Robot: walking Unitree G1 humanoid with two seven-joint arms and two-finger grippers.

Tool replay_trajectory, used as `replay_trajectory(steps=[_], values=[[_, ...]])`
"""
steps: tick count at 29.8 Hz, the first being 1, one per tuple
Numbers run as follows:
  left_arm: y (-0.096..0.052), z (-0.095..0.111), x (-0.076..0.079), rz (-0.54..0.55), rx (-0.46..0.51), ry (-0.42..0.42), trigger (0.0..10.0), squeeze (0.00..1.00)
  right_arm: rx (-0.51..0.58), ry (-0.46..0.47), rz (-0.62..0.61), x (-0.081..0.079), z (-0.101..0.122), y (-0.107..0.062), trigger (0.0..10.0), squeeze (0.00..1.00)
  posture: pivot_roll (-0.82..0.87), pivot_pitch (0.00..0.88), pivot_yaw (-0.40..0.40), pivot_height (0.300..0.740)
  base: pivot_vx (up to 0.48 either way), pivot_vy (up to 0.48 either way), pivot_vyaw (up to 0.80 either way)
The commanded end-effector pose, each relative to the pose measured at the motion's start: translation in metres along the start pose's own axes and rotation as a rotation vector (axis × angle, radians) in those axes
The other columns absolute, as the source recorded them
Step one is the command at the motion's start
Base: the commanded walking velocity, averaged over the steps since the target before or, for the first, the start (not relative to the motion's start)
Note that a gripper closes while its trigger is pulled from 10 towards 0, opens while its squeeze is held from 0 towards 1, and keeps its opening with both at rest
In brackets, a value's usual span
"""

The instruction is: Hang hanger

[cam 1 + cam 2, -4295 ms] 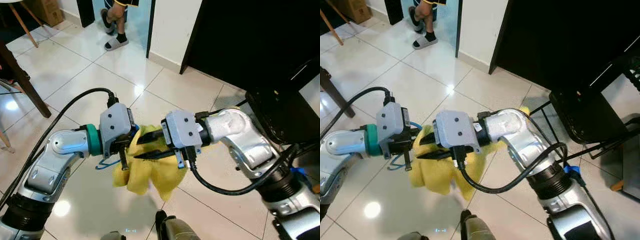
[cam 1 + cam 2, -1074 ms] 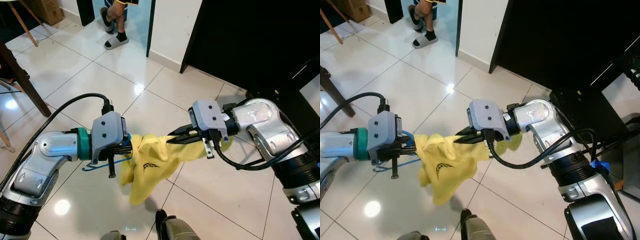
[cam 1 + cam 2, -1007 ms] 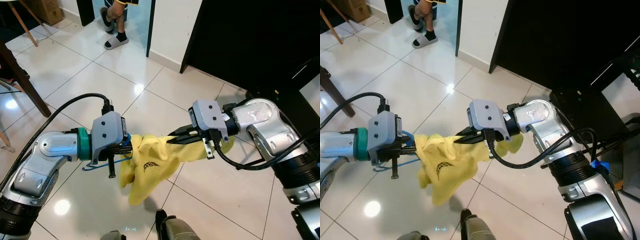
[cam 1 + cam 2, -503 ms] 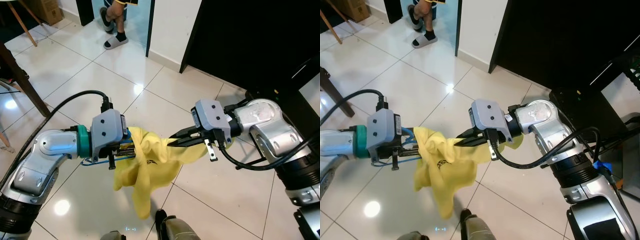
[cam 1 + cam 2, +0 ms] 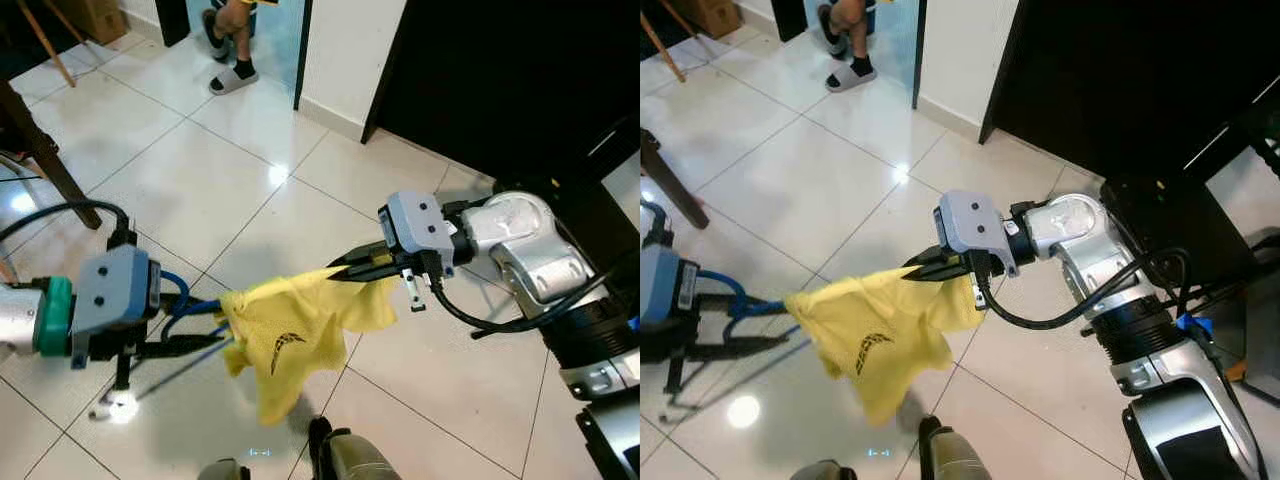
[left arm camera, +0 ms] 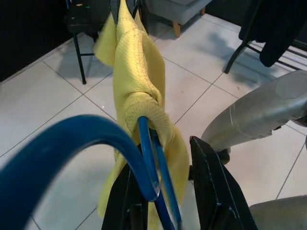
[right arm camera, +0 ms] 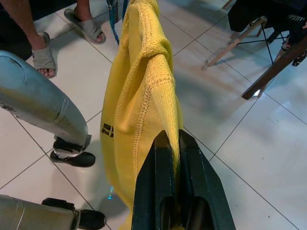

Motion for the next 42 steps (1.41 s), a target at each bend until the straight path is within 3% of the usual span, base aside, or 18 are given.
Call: replay_trajectory(steps=[1,7,9,15,18,20,23,30,31,32,33,34,37,38,40,42], values=[[-0.006,-0.004,-0.012,0.068,-0.025,0.026,10.0,0.0,-0.075,0.072,-0.045,0.0,-0.019,-0.019,0.0,0.0,0.04,0.158,-0.061,0.74,0.0,0.0,0.0],[-0.006,-0.02,-0.021,0.112,-0.09,0.035,10.0,0.0,-0.091,0.077,-0.03,-0.006,-0.023,-0.023,0.0,0.0,0.04,0.164,-0.059,0.74,0.0,0.0,0.0],[-0.002,-0.026,-0.031,0.176,-0.12,0.079,10.0,0.0,-0.069,0.083,-0.027,-0.008,-0.021,-0.022,0.0,0.0,0.04,0.166,-0.057,0.74,0.0,0.0,0.0],[0.004,-0.027,-0.031,0.181,-0.122,0.069,10.0,0.0,-0.043,0.082,-0.015,-0.009,-0.017,-0.019,0.0,0.0,0.04,0.165,-0.055,0.74,0.0,0.0,0.0],[0.045,-0.017,-0.05,0.247,0.011,0.057,10.0,0.0,0.089,0.071,-0.024,0.0,0.017,-0.011,0.0,0.0,0.02,0.158,-0.042,0.74,0.0,0.0,0.0],[0.051,-0.01,-0.059,0.284,0.059,0.044,10.0,0.0,0.103,0.069,-0.029,0.0,0.02,-0.011,0.0,0.0,0.02,0.158,-0.038,0.74,0.0,0.0,0.0],[0.05,0.003,-0.072,0.355,0.141,0.009,10.0,0.0,0.102,0.074,-0.05,0.0,0.019,-0.013,0.0,0.0,0.02,0.16,-0.036,0.74,0.0,0.0,0.0],[0.046,0.015,-0.08,0.442,0.22,-0.028,10.0,0.0,0.12,0.09,-0.138,0.006,0.014,-0.013,0.0,0.0,0.03,0.164,-0.038,0.74,0.0,0.0,0.0],[0.047,0.019,-0.083,0.479,0.251,-0.046,10.0,0.0,0.157,0.099,-0.213,0.014,0.018,-0.012,9.3,0.0,0.02,0.165,-0.04,0.74,0.0,0.0,0.0],[0.047,0.022,-0.085,0.504,0.272,-0.058,10.0,0.0,0.183,0.108,-0.264,0.019,0.02,-0.011,9.3,0.0,0.02,0.165,-0.04,0.74,0.0,0.0,0.0],[0.047,0.029,-0.09,0.557,0.323,-0.09,10.0,0.0,0.243,0.141,-0.367,0.03,0.024,-0.013,10.0,0.0,0.02,0.165,-0.039,0.74,0.0,0.0,0.0],[0.047,0.029,-0.09,0.557,0.323,-0.09,10.0,0.0,0.243,0.141,-0.367,0.03,0.024,-0.013,10.0,0.0,0.02,0.165,-0.039,0.74,0.0,0.0,0.0],[0.047,0.04,-0.096,0.633,0.396,-0.129,10.0,0.0,0.325,0.204,-0.541,0.046,0.026,-0.02,10.0,0.0,0.02,0.169,-0.037,0.74,0.0,0.0,0.0],[0.047,0.04,-0.096,0.633,0.396,-0.129,10.0,0.0,0.325,0.204,-0.541,0.046,0.026,-0.02,10.0,0.0,0.02,0.169,-0.037,0.74,0.0,0.0,0.0],[0.05,0.052,-0.095,0.649,0.45,-0.148,10.0,0.0,0.376,0.272,-0.68,0.049,0.018,-0.023,10.0,0.0,0.02,0.176,-0.029,0.74,0.0,0.0,0.0],[0.05,0.055,-0.094,0.644,0.459,-0.148,10.0,0.0,0.385,0.287,-0.701,0.047,0.016,-0.023,10.0,0.0,0.02,0.177,-0.026,0.74,0.0,0.0,0.0]])
Point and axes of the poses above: a point about 5 cm out from each wrist's last joint towards the gripper, its own y axis pointing out of the wrist towards the gripper, its own z axis along the axis of the wrist's last joint, x = y × z, the point moved 5 cm from there along y, pointing out of the wrist towards the gripper
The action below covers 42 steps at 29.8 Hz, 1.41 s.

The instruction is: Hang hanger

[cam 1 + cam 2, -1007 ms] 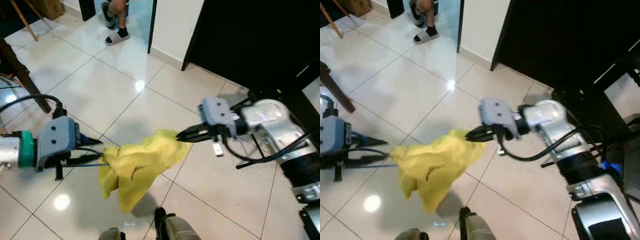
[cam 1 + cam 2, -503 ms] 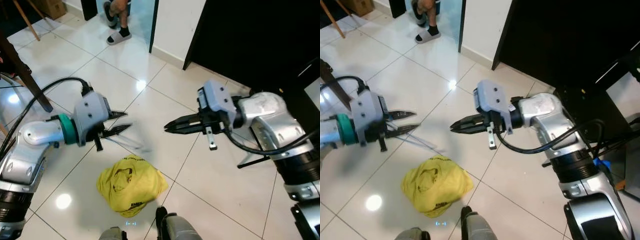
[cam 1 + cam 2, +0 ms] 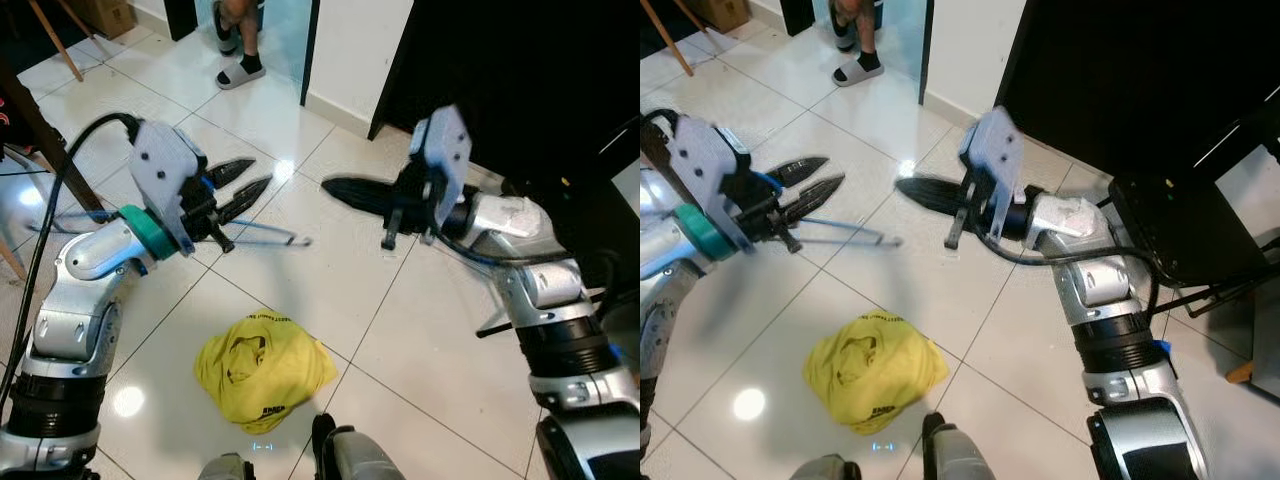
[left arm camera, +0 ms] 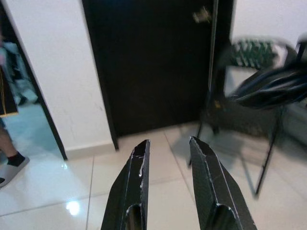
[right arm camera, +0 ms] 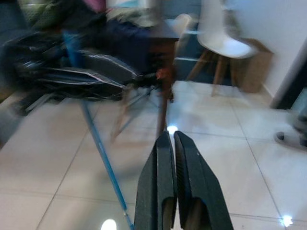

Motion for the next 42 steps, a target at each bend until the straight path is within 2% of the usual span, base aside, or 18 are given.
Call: replay_trajectory(steps=[1,2,4,7,8,9,15,18,19,29,31,42], values=[[0.001,0.006,0.007,-0.038,0.013,-0.006,10.0,0.0,-0.001,0.003,-0.03,0.0,-0.002,-0.006,10.0,0.0,0.02,0.184,-0.022,0.74,0.0,0.0,0.0],[0.001,0.006,0.007,-0.038,0.013,-0.006,10.0,0.0,-0.001,0.003,-0.03,0.0,-0.002,-0.006,10.0,0.0,0.02,0.184,-0.022,0.74,0.0,0.0,0.0],[-0.001,0.009,0.01,-0.095,0.0,0.017,10.0,0.0,-0.035,-0.059,0.032,-0.008,-0.003,-0.007,10.0,0.0,0.01,0.175,-0.018,0.74,0.0,0.0,0.0],[-0.001,0.009,0.01,-0.095,0.0,0.017,10.0,0.0,-0.035,-0.059,0.032,-0.008,-0.003,-0.007,10.0,0.0,0.01,0.175,-0.018,0.74,0.0,0.0,0.0],[-0.001,0.01,0.011,-0.116,-0.004,0.032,10.0,0.0,-0.055,-0.087,0.059,-0.009,-0.004,-0.008,10.0,0.0,0.01,0.17,-0.019,0.74,0.0,0.0,0.0],[0.0,0.012,0.011,-0.141,-0.003,0.046,10.0,0.0,-0.073,-0.1,0.104,-0.011,-0.003,-0.009,10.0,1.0,0.02,0.166,-0.019,0.74,0.0,0.0,0.0],[0.006,0.016,0.016,-0.2,0.007,0.038,10.0,0.0,-0.081,-0.112,0.195,-0.016,0.005,-0.01,10.0,1.0,0.01,0.16,-0.016,0.74,0.0,0.0,0.0],[0.009,0.021,0.02,-0.232,0.025,0.015,10.0,0.0,-0.084,-0.107,0.251,-0.024,0.009,-0.01,10.0,1.0,0.01,0.156,-0.013,0.74,0.0,0.0,0.0],[0.01,0.026,0.022,-0.256,0.037,0.003,10.0,0.0,-0.089,-0.114,0.265,-0.026,0.008,-0.01,10.0,0.0,0.01,0.153,-0.014,0.74,0.0,0.0,0.0],[0.009,0.037,0.024,-0.32,0.059,0.001,10.0,0.0,-0.093,-0.129,0.302,-0.034,0.007,-0.004,10.0,0.0,0.02,0.142,-0.014,0.74,0.0,0.0,0.0],[0.01,0.044,0.027,-0.341,0.083,-0.01,10.0,0.0,-0.099,-0.123,0.308,-0.037,0.001,-0.001,10.0,0.0,0.02,0.138,-0.014,0.74,0.0,0.0,0.0],[0.012,0.057,0.031,-0.372,0.119,-0.028,10.0,0.0,-0.11,-0.085,0.332,-0.046,-0.011,0.006,10.0,0.0,0.03,0.138,-0.012,0.74,0.0,0.0,0.0]])
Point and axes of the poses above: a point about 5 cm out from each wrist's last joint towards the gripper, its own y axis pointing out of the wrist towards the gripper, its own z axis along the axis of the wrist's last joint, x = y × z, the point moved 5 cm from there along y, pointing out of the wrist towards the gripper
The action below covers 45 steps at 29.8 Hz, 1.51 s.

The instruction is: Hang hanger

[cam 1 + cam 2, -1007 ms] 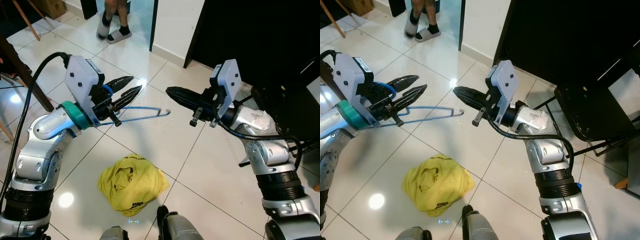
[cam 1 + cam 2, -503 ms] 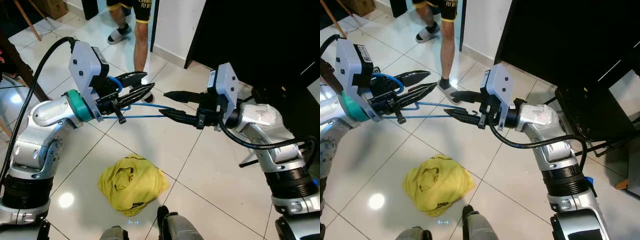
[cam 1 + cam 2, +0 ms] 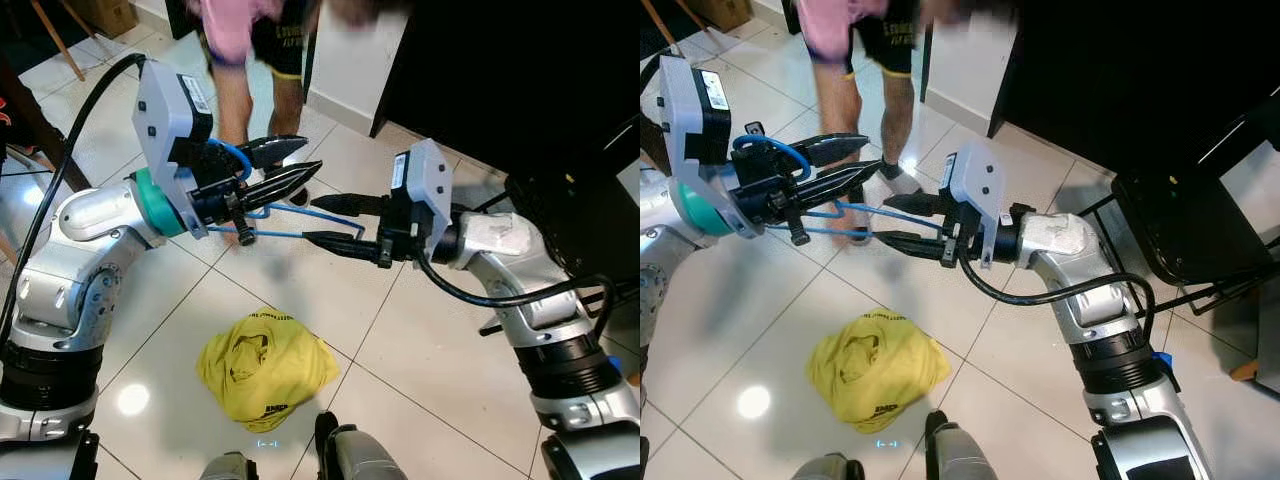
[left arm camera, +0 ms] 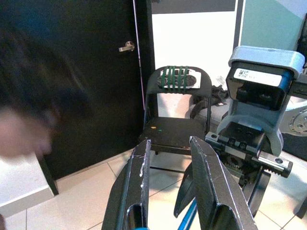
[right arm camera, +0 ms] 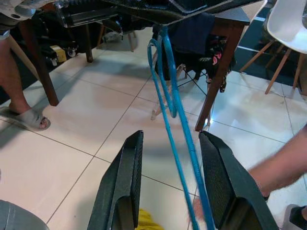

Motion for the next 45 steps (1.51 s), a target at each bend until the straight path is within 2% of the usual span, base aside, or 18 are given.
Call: replay_trajectory(steps=[1,4,5,15,18,19,25,26,27,28,31,33,35,41,42,44,45], values=[[0.003,0.011,0.004,-0.03,0.031,0.011,10.0,0.0,-0.012,0.011,0.013,-0.004,-0.007,0.004,10.0,0.0,0.03,0.138,-0.012,0.74,0.0,0.0,0.0],[0.003,0.011,0.005,-0.033,0.031,0.011,10.0,0.0,-0.005,0.016,0.008,-0.003,-0.007,0.006,10.0,0.0,0.03,0.14,-0.012,0.74,0.0,0.0,0.0],[0.002,0.011,0.005,-0.033,0.027,0.012,10.0,0.0,0.003,0.021,0.01,-0.003,-0.005,0.006,0.0,0.0,0.03,0.14,-0.012,0.74,0.0,0.0,0.0],[0.001,0.009,0.005,-0.03,0.017,0.002,10.0,0.0,0.004,0.026,0.03,-0.003,-0.002,0.004,0.0,0.0,0.03,0.146,-0.013,0.74,0.0,0.0,0.0],[0.0,0.009,0.005,-0.025,0.018,-0.003,10.0,0.0,-0.017,-0.005,0.033,-0.004,-0.004,0.004,0.0,0.0,0.03,0.149,-0.012,0.74,0.0,0.0,0.0],[0.001,0.009,0.004,-0.022,0.02,-0.008,10.0,0.0,-0.042,-0.046,0.03,-0.004,-0.007,0.005,9.6,0.0,0.03,0.15,-0.011,0.74,0.0,0.0,0.0],[0.001,0.01,0.004,-0.024,0.021,-0.009,10.0,0.0,-0.04,-0.064,0.007,-0.001,-0.006,0.007,10.0,0.0,0.03,0.151,-0.011,0.74,0.0,0.0,0.0],[0.0,0.01,0.004,-0.024,0.019,-0.009,10.0,0.0,-0.027,-0.058,-0.011,0.003,-0.005,0.008,10.0,0.94,0.03,0.151,-0.012,0.74,0.0,0.0,0.0],[0.0,0.01,0.004,-0.024,0.019,-0.009,10.0,0.0,-0.027,-0.058,-0.011,0.003,-0.005,0.008,10.0,0.94,0.03,0.151,-0.012,0.74,0.0,0.0,0.0],[0.0,0.009,0.005,-0.025,0.016,-0.009,10.0,0.0,-0.007,-0.056,-0.033,0.007,0.0,0.008,10.0,1.0,0.03,0.152,-0.012,0.74,0.0,0.0,0.0],[0.0,0.008,0.005,-0.026,0.012,-0.008,10.0,0.0,0.012,-0.049,-0.045,0.011,0.004,0.007,10.0,1.0,0.03,0.152,-0.012,0.74,0.0,0.0,0.0],[-0.002,0.005,0.005,-0.024,-0.001,-0.007,10.0,0.0,0.067,-0.035,-0.057,0.018,0.021,0.001,10.0,1.0,0.03,0.152,-0.011,0.74,0.0,0.0,0.0],[-0.002,0.003,0.005,-0.023,-0.007,-0.007,10.0,0.0,0.086,-0.036,-0.062,0.021,0.028,-0.002,10.0,1.0,0.03,0.153,-0.01,0.74,0.0,0.0,0.0],[-0.001,0.001,0.004,-0.02,-0.014,-0.006,10.0,0.0,0.081,-0.061,-0.072,0.024,0.032,-0.009,10.0,1.0,0.03,0.152,-0.006,0.74,0.0,0.0,0.0],[-0.001,0.001,0.003,-0.017,-0.015,-0.005,10.0,0.0,0.067,-0.07,-0.069,0.023,0.03,-0.011,10.0,0.75,0.03,0.152,-0.006,0.74,0.0,0.0,0.0],[-0.001,0.001,0.003,-0.017,-0.015,-0.005,10.0,0.0,0.067,-0.07,-0.069,0.023,0.03,-0.011,10.0,0.75,0.03,0.152,-0.006,0.74,0.0,0.0,0.0],[0.0,0.001,0.003,-0.015,-0.015,-0.004,10.0,0.0,0.052,-0.073,-0.056,0.021,0.028,-0.012,10.0,0.0,0.03,0.154,-0.005,0.74,0.0,0.0,0.0]])
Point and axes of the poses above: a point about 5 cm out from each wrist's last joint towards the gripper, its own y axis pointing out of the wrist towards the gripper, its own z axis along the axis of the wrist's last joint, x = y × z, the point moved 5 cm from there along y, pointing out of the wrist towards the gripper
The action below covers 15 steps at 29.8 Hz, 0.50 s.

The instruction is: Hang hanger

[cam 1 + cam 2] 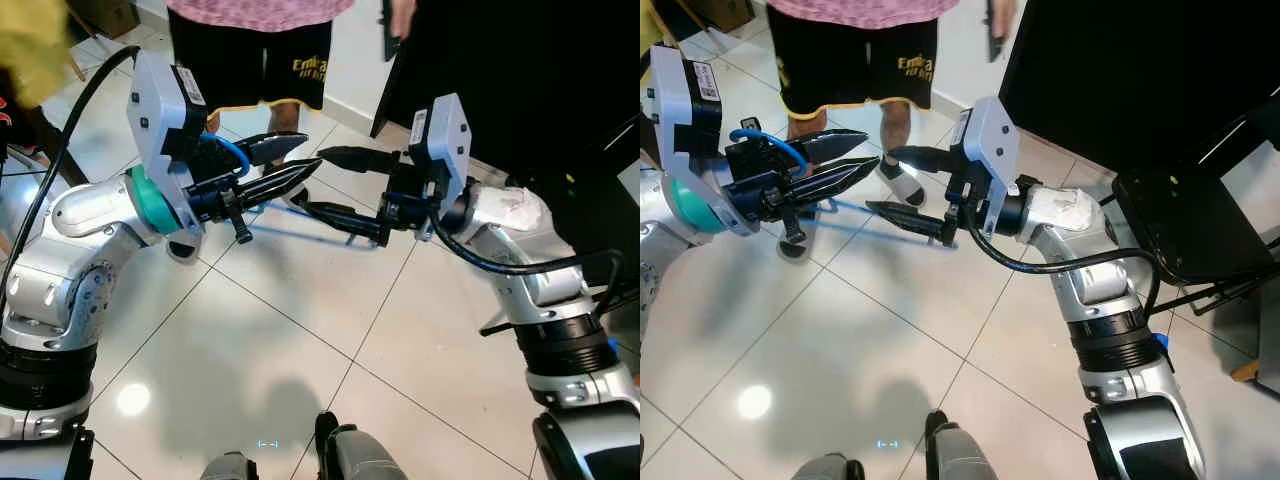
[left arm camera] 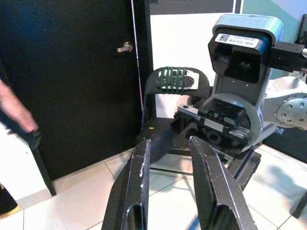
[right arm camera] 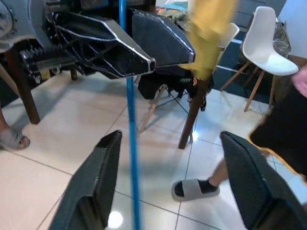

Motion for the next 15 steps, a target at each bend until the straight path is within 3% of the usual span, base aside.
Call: replay_trajectory(steps=[1,15], values=[[0.001,-0.003,0.002,-0.007,-0.01,0.002,10.0,0.0,-0.014,-0.014,0.028,-0.007,-0.003,-0.002,10.0,0.0,0.03,0.155,-0.005,0.74,0.0,0.0,0.0],[0.003,0.003,0.004,-0.01,0.007,0.005,10.0,0.0,-0.088,0.065,0.081,-0.035,-0.039,0.009,10.0,0.0,0.03,0.156,-0.009,0.74,0.0,0.0,0.0]])
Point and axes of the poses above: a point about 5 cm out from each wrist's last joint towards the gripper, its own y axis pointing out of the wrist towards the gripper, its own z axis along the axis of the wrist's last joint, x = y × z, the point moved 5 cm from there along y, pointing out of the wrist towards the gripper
